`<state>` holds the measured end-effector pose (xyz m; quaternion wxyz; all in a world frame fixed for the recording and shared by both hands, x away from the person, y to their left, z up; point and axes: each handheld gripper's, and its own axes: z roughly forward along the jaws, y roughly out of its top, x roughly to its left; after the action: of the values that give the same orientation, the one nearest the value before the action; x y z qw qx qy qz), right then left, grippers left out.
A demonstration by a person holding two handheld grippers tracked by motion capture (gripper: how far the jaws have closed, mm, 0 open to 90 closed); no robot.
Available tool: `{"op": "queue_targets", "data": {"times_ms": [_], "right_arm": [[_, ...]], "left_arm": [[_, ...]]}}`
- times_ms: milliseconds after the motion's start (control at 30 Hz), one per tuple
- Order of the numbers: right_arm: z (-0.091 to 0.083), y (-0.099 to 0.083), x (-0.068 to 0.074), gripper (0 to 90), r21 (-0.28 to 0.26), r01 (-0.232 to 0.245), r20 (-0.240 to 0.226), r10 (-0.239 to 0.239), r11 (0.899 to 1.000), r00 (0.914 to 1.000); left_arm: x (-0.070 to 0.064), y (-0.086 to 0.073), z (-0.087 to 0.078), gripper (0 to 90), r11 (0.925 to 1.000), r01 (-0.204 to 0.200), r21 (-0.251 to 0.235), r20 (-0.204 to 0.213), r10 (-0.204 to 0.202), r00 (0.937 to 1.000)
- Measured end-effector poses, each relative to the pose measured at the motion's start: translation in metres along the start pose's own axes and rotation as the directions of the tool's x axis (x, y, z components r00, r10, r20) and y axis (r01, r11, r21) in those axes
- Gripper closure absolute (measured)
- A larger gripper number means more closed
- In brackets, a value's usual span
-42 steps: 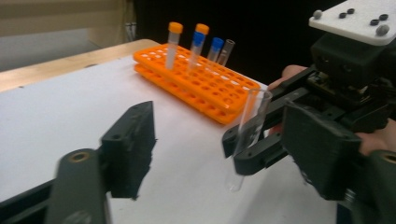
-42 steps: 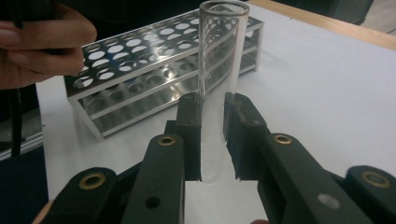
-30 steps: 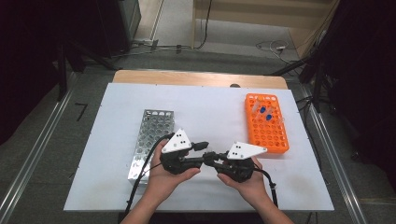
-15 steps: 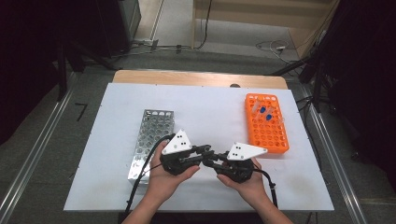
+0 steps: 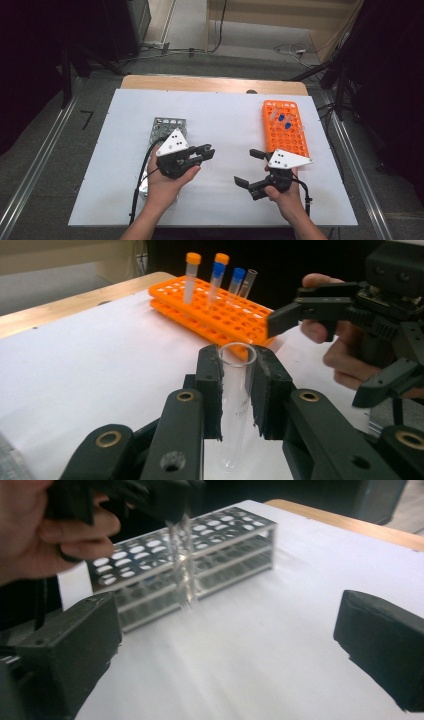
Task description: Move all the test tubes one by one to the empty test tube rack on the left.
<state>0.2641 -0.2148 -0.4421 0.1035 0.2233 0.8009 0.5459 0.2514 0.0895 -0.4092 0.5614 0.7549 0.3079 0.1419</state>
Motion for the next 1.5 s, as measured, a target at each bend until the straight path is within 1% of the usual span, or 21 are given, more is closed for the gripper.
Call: {"op": "queue_targets", "data": {"times_ms": [133, 167, 200, 233, 333, 400, 433, 567, 600, 633, 667, 700, 733, 767, 833, 867, 900, 1067, 1133, 1333, 1500], "right_arm": [[-0.011, -0.008, -0.006, 0.0, 0.013, -0.007, 0.035, 0.006, 1.000, 0.9994], [-0.020, -0.014, -0.009, 0.0, 0.019, -0.014, 0.051, 0.013, 1.000, 0.9986], [-0.020, -0.014, -0.009, 0.0, 0.019, -0.014, 0.051, 0.013, 1.000, 0.9986], [-0.027, -0.018, -0.012, 0.0, 0.018, -0.013, 0.064, 0.012, 1.000, 0.9979], [-0.037, -0.024, -0.015, 0.0, 0.013, -0.027, 0.080, 0.026, 1.000, 0.9965], [-0.041, -0.026, -0.017, 0.0, 0.011, -0.031, 0.084, 0.030, 0.999, 0.9960], [-0.048, -0.029, -0.019, 0.0, 0.012, -0.033, 0.095, 0.032, 0.999, 0.9950], [-0.063, -0.037, -0.024, 0.0, 0.007, -0.045, 0.097, 0.044, 0.999, 0.9943], [-0.065, -0.038, -0.025, 0.0, 0.010, -0.048, 0.101, 0.047, 0.999, 0.9938], [-0.065, -0.038, -0.025, 0.0, 0.010, -0.048, 0.101, 0.047, 0.999, 0.9938], [-0.072, -0.043, -0.028, 0.0, 0.007, -0.055, 0.115, 0.053, 0.998, 0.9919], [-0.074, -0.044, -0.029, 0.0, 0.008, -0.059, 0.119, 0.057, 0.998, 0.9912], [-0.077, -0.045, -0.030, 0.0, 0.007, -0.064, 0.123, 0.063, 0.998, 0.9905], [-0.079, -0.047, -0.032, 0.0, 0.006, -0.067, 0.125, 0.066, 0.998, 0.9899], [-0.082, -0.049, -0.035, 0.0, 0.008, -0.069, 0.137, 0.068, 0.998, 0.9882], [-0.082, -0.049, -0.035, 0.0, 0.008, -0.069, 0.137, 0.068, 0.998, 0.9882], [-0.083, -0.049, -0.038, 0.0, 0.000, -0.079, 0.154, 0.078, 0.997, 0.9851], [-0.082, -0.051, -0.040, 0.0, 0.005, -0.085, 0.158, 0.084, 0.996, 0.9839], [-0.081, -0.053, -0.042, 0.0, 0.009, -0.084, 0.160, 0.082, 0.996, 0.9838], [-0.081, -0.053, -0.044, 0.0, 0.010, -0.090, 0.162, 0.087, 0.996, 0.9829], [-0.081, -0.054, -0.046, 0.0, 0.001, -0.105, 0.178, 0.103, 0.994, 0.9787]], "left_arm": [[0.010, 0.004, -0.010, 76.4, 1.0000, 0.003, -0.006, -0.033, -0.003, 0.9994], [0.013, 0.005, -0.013, 76.4, 0.9999, 0.007, -0.012, -0.043, -0.008, 0.9991], [0.015, 0.006, -0.015, 76.4, 0.9998, 0.010, -0.014, -0.046, -0.011, 0.9989], [0.019, 0.007, -0.018, 76.4, 0.9997, 0.015, -0.019, -0.061, -0.016, 0.9980], [0.028, 0.009, -0.024, 76.4, 0.9991, 0.028, -0.033, -0.080, -0.030, 0.9963], [0.033, 0.011, -0.026, 76.5, 0.9988, 0.028, -0.039, -0.100, -0.032, 0.9945], [0.035, 0.012, -0.027, 76.4, 0.9987, 0.028, -0.042, -0.109, -0.033, 0.9935], [0.048, 0.018, -0.030, 76.4, 0.9984, 0.027, -0.050, -0.149, -0.034, 0.9883], [0.048, 0.018, -0.030, 76.4, 0.9984, 0.027, -0.050, -0.149, -0.034, 0.9883], [0.051, 0.019, -0.030, 76.4, 0.9981, 0.031, -0.052, -0.160, -0.039, 0.9864], [0.058, 0.020, -0.029, 76.4, 0.9980, 0.041, -0.047, -0.187, -0.049, 0.9812], [0.061, 0.020, -0.028, 76.4, 0.9975, 0.050, -0.049, -0.196, -0.059, 0.9788], [0.061, 0.020, -0.028, 76.4, 0.9975, 0.050, -0.049, -0.196, -0.059, 0.9788], [0.067, 0.021, -0.027, 76.4, 0.9973, 0.053, -0.051, -0.215, -0.062, 0.9747], [0.070, 0.021, -0.027, 76.4, 0.9971, 0.054, -0.053, -0.222, -0.065, 0.9729], [0.074, 0.022, -0.025, 76.4, 0.9969, 0.057, -0.053, -0.231, -0.068, 0.9705], [0.077, 0.022, -0.025, 76.4, 0.9967, 0.059, -0.056, -0.239, -0.070, 0.9684], [0.090, 0.024, -0.019, 76.4, 0.9951, 0.066, -0.073, -0.267, -0.083, 0.9601], [0.094, 0.024, -0.017, 76.3, 0.9952, 0.065, -0.073, -0.285, -0.083, 0.9548], [0.109, 0.025, -0.011, 76.4, 0.9917, 0.088, -0.094, -0.313, -0.113, 0.9429], [0.120, 0.024, -0.003, 76.4, 0.9912, 0.094, -0.093, -0.345, -0.121, 0.9307]]}}
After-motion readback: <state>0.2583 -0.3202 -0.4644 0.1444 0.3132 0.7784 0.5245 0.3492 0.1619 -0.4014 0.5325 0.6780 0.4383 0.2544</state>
